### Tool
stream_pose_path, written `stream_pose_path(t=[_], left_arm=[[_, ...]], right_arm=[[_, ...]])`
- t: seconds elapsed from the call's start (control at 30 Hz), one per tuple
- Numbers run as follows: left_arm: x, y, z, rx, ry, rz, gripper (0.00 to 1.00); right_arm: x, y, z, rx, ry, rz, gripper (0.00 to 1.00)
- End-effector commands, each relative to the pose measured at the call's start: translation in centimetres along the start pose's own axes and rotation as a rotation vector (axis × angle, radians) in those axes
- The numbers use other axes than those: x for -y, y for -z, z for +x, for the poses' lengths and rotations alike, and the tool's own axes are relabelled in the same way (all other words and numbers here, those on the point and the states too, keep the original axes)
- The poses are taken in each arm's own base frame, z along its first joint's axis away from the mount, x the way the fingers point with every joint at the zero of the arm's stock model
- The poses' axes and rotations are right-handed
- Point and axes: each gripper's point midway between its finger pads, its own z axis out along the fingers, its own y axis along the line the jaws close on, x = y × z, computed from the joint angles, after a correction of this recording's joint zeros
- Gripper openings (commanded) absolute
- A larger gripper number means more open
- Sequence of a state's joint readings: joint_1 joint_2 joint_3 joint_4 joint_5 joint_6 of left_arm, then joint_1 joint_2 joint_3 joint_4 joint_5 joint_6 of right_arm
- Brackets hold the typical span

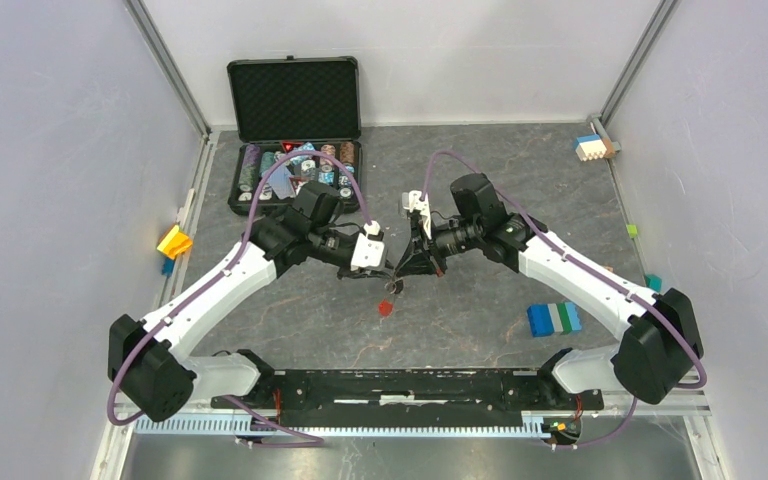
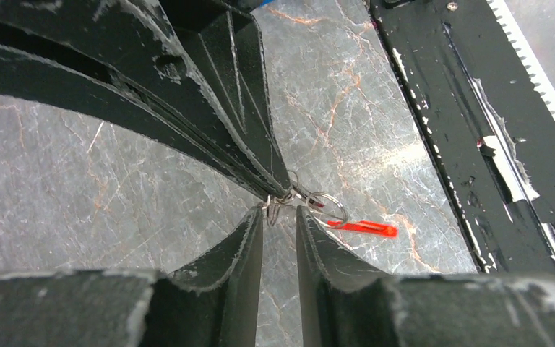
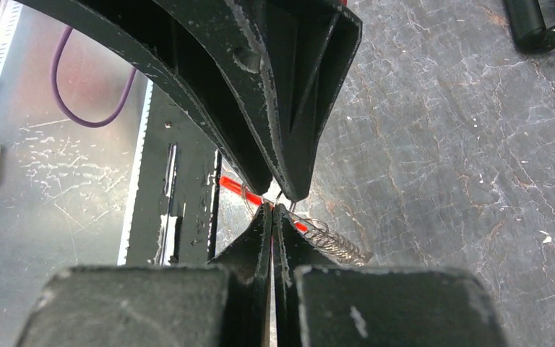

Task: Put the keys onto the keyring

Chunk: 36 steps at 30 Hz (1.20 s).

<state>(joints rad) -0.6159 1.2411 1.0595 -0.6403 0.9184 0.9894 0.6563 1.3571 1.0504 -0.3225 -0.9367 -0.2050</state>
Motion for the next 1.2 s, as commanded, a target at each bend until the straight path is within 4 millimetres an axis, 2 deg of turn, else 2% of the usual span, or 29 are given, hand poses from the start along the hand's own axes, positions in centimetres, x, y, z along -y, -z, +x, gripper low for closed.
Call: stream_pose_path(t=[0.0, 0.3, 0.47, 0.53, 0.8, 0.93, 1.03, 1.17], left_arm=[[-1.2, 0.0, -1.5, 0.029, -0.056, -0.031, 0.29], [-0.9, -0.6, -1.1, 0.022, -0.042, -0.012, 0.15], [-0.7, -1.0, -0.8, 0.021, -0.03, 0.001, 0.11], [-0.8, -1.1, -0.9, 0.027, -0.021, -0.007, 0.02], [-0.6, -1.3, -1.4, 0.112, 0.018, -0.062, 0.02], [-0.6, -1.0, -2.4, 0.218, 0.079, -0.072, 0.02], [-0.5, -0.9, -2.4, 0.255, 0.111, -0.078, 0.02], [-0.3, -0.8, -2.5, 0.278, 0.121, -0.076, 0.02]], right_arm=[[0.0, 0.2, -1.8, 0.02, 0.07, 0.005, 0.0], [-0.1, 0.1, -2.0, 0.017, 0.072, -0.007, 0.0], [-0.1, 0.1, -2.1, 0.016, 0.072, -0.007, 0.0], [-0.1, 0.1, -2.1, 0.015, 0.07, -0.01, 0.0], [-0.4, 0.8, -2.9, 0.032, 0.132, 0.003, 0.01], [-0.5, 1.5, -3.2, 0.046, 0.16, 0.013, 0.12], [-0.8, 2.0, -3.2, 0.059, 0.176, 0.007, 0.21], [-1.0, 2.5, -3.4, 0.066, 0.219, 0.02, 0.39]])
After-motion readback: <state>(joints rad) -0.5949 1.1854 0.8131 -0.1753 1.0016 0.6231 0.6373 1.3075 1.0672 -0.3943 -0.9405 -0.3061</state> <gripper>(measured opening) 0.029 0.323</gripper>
